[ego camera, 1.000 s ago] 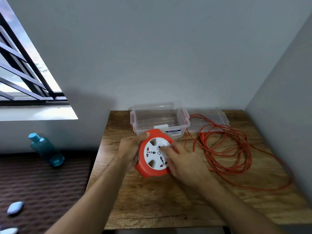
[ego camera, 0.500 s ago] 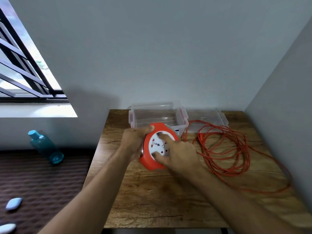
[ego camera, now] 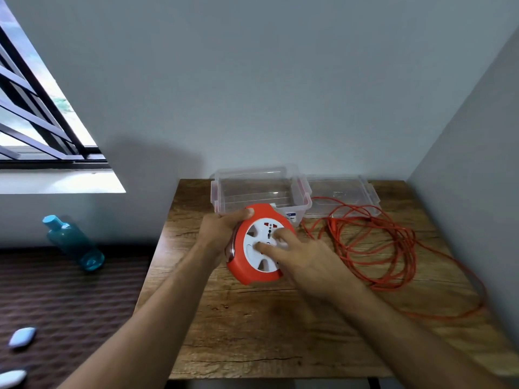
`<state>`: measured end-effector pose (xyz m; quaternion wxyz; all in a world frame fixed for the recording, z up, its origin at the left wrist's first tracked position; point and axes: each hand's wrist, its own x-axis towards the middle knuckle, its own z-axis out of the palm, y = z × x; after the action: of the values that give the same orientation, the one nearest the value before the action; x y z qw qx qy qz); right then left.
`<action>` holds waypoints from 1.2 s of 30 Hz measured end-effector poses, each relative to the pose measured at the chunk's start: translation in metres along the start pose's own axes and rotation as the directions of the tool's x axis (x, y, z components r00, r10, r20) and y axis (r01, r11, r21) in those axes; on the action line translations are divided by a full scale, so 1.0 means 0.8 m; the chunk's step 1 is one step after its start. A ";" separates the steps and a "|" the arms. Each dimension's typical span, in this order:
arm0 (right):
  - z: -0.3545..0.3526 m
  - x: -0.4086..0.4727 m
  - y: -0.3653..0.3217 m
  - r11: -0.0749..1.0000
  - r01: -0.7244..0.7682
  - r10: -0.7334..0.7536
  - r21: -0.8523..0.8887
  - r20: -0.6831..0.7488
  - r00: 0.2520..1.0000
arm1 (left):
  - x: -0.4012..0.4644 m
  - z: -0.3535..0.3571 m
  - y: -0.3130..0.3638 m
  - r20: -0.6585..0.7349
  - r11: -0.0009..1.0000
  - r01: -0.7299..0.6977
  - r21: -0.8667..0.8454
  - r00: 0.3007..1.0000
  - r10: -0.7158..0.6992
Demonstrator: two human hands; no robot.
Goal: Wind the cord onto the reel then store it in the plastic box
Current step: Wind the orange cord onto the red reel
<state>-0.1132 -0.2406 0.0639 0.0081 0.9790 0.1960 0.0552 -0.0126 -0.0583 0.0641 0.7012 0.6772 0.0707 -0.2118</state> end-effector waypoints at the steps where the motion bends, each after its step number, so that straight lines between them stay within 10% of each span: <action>1: 0.005 0.002 0.006 0.997 0.073 -0.073 -0.028 0.008 0.997 | 0.001 -0.001 0.004 0.019 0.999 0.002 0.039 1.000 -0.003; 14: 0.004 0.043 0.048 0.790 0.571 -0.571 -0.225 0.070 0.818 | 0.019 -0.004 0.024 0.124 0.967 -0.028 0.252 0.992 -0.003; 18: 0.015 0.038 0.038 0.876 0.436 -0.434 -0.204 0.059 0.899 | 0.011 -0.002 0.020 0.086 0.983 -0.035 0.181 0.996 0.019; 22: 0.015 0.026 0.003 0.985 -0.166 0.165 0.054 0.028 0.986 | 0.001 0.009 0.011 0.017 0.999 -0.047 0.015 0.999 0.046; 24: 0.019 0.025 -0.019 0.771 -0.505 0.537 0.387 0.031 0.843 | -0.004 0.022 0.005 -0.019 0.996 -0.081 -0.036 0.997 0.080; 26: 0.021 0.029 -0.043 0.291 -0.632 0.758 0.718 0.230 0.611 | -0.010 0.037 -0.002 -0.071 0.991 -0.130 -0.041 0.989 0.127; 29: 0.018 0.036 -0.049 -0.394 -0.487 0.660 0.780 0.608 0.440 | -0.019 0.048 -0.015 -0.102 0.980 -0.197 0.009 0.975 0.197; 31: 0.012 0.028 -0.043 -0.268 -0.536 0.662 0.800 0.558 0.501 | -0.018 0.042 -0.018 -0.136 0.982 -0.186 -0.024 0.974 0.181; 34: 0.014 -0.001 -0.017 0.556 -0.614 0.708 0.560 0.067 0.703 | -0.014 0.031 -0.015 -0.126 0.987 -0.108 -0.117 0.988 0.093; 36: 0.017 -0.017 0.002 0.910 -0.338 0.370 0.240 -0.105 0.923 | -0.013 0.027 -0.008 -0.108 0.991 -0.070 -0.113 0.992 0.058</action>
<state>-0.1232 -0.2474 0.0491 -0.1237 0.9864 0.0198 0.1067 -0.0288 -0.0772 0.0640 0.7413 0.6471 0.0978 -0.1487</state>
